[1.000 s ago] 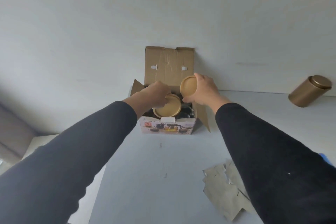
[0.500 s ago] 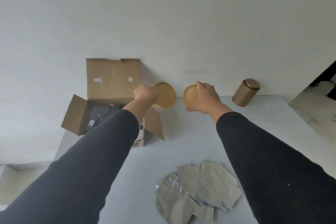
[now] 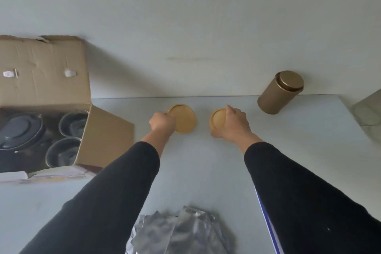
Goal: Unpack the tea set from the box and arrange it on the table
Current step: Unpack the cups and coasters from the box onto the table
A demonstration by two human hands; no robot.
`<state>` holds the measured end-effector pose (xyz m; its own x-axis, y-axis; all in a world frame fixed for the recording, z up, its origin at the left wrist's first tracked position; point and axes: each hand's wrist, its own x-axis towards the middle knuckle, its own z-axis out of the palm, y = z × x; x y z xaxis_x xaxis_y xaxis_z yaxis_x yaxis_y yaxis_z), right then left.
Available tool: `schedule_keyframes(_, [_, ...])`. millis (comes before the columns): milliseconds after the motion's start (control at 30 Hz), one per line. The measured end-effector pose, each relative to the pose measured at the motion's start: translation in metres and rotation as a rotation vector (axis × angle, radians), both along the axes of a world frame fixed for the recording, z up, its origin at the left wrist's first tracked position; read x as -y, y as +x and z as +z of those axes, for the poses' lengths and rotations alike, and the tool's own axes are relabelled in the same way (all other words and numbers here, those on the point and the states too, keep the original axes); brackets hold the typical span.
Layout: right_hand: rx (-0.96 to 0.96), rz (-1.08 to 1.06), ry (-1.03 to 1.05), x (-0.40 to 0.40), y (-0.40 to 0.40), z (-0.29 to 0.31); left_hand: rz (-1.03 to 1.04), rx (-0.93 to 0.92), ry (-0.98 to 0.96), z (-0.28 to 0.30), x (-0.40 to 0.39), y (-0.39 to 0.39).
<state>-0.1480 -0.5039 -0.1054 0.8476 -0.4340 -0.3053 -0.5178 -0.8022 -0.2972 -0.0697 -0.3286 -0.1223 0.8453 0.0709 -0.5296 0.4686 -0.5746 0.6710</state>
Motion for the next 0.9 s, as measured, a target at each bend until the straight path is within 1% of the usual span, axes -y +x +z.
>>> schedule_keyframes(200, [-0.044,0.04,0.009,0.031,0.029,-0.029,-0.006,-0.011,0.077,-0.019,0.029,0.018])
schedule_keyframes(400, [-0.048,0.082,-0.017,0.046,0.047,-0.046,-0.098,0.054,0.268,-0.027,0.049,0.028])
schedule_keyframes(533, [-0.025,0.099,-0.006,0.05,0.051,-0.05,-0.104,0.086,0.351,-0.031,0.06,0.026])
schedule_keyframes(633, [-0.023,0.12,0.016,0.053,0.051,-0.053,-0.232,0.136,0.387,-0.033,0.067,0.023])
schedule_keyframes(733, [-0.017,0.137,0.031,0.056,0.052,-0.054,-0.389,0.175,0.47,-0.038,0.073,0.019])
schedule_keyframes(800, [-0.002,0.13,0.051,0.057,0.053,-0.055,-0.402,0.198,0.485,-0.042,0.074,0.018])
schedule_keyframes(900, [0.02,0.128,0.051,0.057,0.055,-0.056,-0.376,0.222,0.454,-0.044,0.074,0.019])
